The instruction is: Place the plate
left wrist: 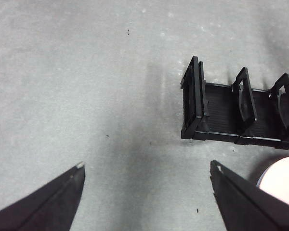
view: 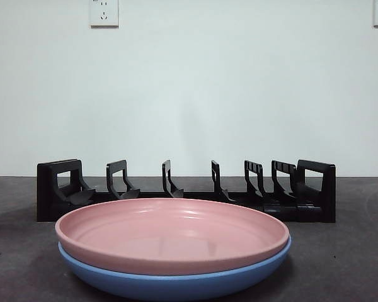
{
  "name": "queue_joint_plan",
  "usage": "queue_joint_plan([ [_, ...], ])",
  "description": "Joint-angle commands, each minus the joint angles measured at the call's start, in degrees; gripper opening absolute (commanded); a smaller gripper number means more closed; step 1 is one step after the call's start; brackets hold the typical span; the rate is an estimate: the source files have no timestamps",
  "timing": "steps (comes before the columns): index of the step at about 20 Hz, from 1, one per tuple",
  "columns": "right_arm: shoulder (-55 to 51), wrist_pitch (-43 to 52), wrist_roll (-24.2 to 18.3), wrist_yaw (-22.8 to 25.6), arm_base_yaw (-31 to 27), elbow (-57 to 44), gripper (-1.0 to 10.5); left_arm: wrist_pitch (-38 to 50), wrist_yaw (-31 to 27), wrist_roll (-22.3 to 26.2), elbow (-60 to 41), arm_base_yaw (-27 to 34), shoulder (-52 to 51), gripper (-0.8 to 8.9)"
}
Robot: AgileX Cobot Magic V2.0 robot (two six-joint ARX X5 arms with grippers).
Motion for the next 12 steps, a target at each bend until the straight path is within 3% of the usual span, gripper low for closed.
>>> queue_joint_plan([
  [1, -7.9, 11.6, -1.1, 3.1, 1.8, -14.2, 0.1, 0.5, -0.2, -0.9, 0.7, 0.0, 0.2, 4.06],
  [4, -20.1, 26.1, 0.6, 6.8, 4.9, -32.2, 0.1, 0.5, -0.2, -0.9, 0.7, 0.0, 0.2, 4.06],
  [6, -26.1, 29.3, 1.5, 10.7, 7.9, -39.4, 0.1, 0.5, -0.2, -0.9, 0.7, 0.0, 0.3, 4.06],
  [9, -30.4, 25.1, -0.6, 13.6, 13.4, -44.0, 0.1, 0.5, -0.2, -0.9, 0.7, 0.0, 0.3, 4.06],
  [12, -29.1, 12.4, -8.0, 15.3, 18.2, -44.0, 0.1, 0.5, -0.2, -0.9, 0.7, 0.0, 0.3, 4.06],
])
